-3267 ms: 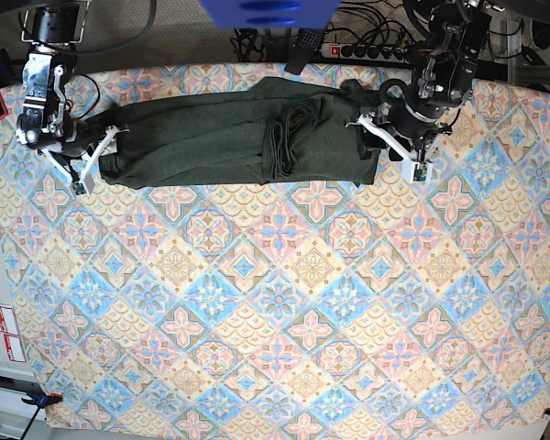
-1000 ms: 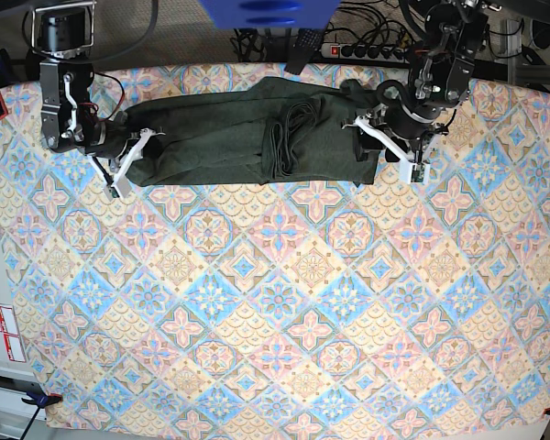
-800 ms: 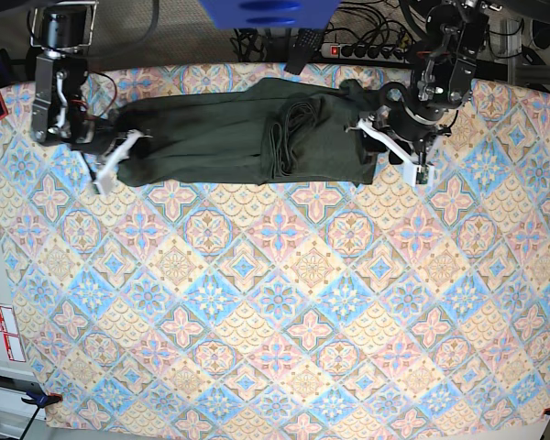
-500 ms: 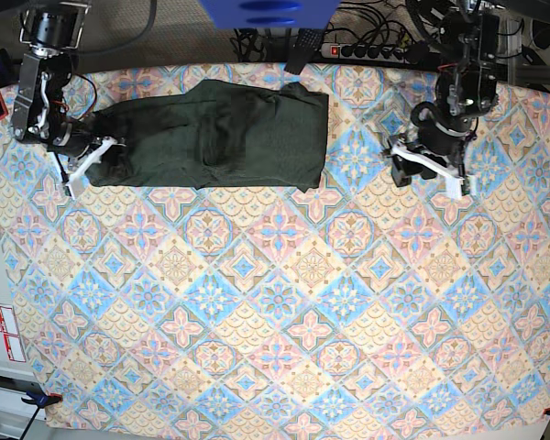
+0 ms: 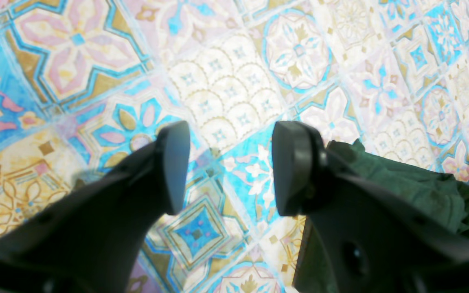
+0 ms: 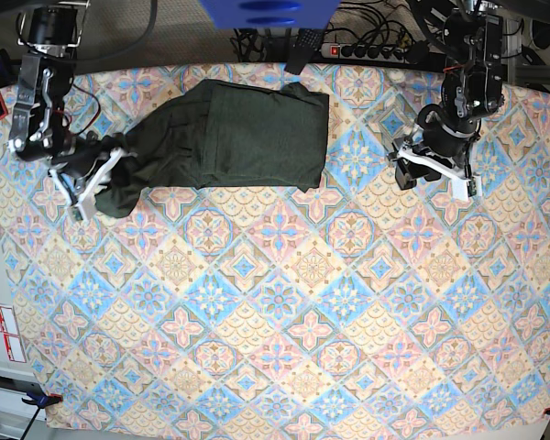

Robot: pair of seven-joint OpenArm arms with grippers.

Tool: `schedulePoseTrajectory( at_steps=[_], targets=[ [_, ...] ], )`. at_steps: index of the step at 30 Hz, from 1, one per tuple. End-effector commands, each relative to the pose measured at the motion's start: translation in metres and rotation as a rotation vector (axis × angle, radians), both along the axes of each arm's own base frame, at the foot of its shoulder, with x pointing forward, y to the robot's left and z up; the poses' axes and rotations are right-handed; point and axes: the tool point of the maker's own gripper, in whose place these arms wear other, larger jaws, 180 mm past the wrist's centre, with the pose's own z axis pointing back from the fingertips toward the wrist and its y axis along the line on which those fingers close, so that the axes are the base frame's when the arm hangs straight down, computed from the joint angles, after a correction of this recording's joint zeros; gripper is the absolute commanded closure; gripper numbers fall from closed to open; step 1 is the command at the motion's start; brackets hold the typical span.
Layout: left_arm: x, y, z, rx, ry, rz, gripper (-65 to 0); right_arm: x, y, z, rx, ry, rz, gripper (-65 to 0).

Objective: Fold the T-shirt properly
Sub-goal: 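Release with the left gripper and fold the strip end over with the right gripper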

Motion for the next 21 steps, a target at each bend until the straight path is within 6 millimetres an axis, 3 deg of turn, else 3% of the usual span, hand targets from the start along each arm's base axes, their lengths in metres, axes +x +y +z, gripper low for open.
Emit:
schedulePoseTrajectory(
  at_steps=[1,9,13,21],
  targets=[
    [0.005,0.002,0.009,0.010,-0.035,-0.006,-32.7,0.009,0.010,0.015,0.011,-0.058,0.040,0.0],
    [0.005,0.002,0.009,0.012,-0.035,-0.007,-32.7,-0.011,0.106,0.025,0.075,-0.076,0.331,0.0],
    [0.005,0.002,0.009,0.012,-0.035,-0.007,-32.7,-0.026,0.138,0.021,0.106,-0.051,0.431,0.0],
    [0.005,0.002,0.009,0.013,-0.033,-0.007,-32.7,-0.024,0.194,0.034,0.132,-0.096,0.635,0.0]
  ],
)
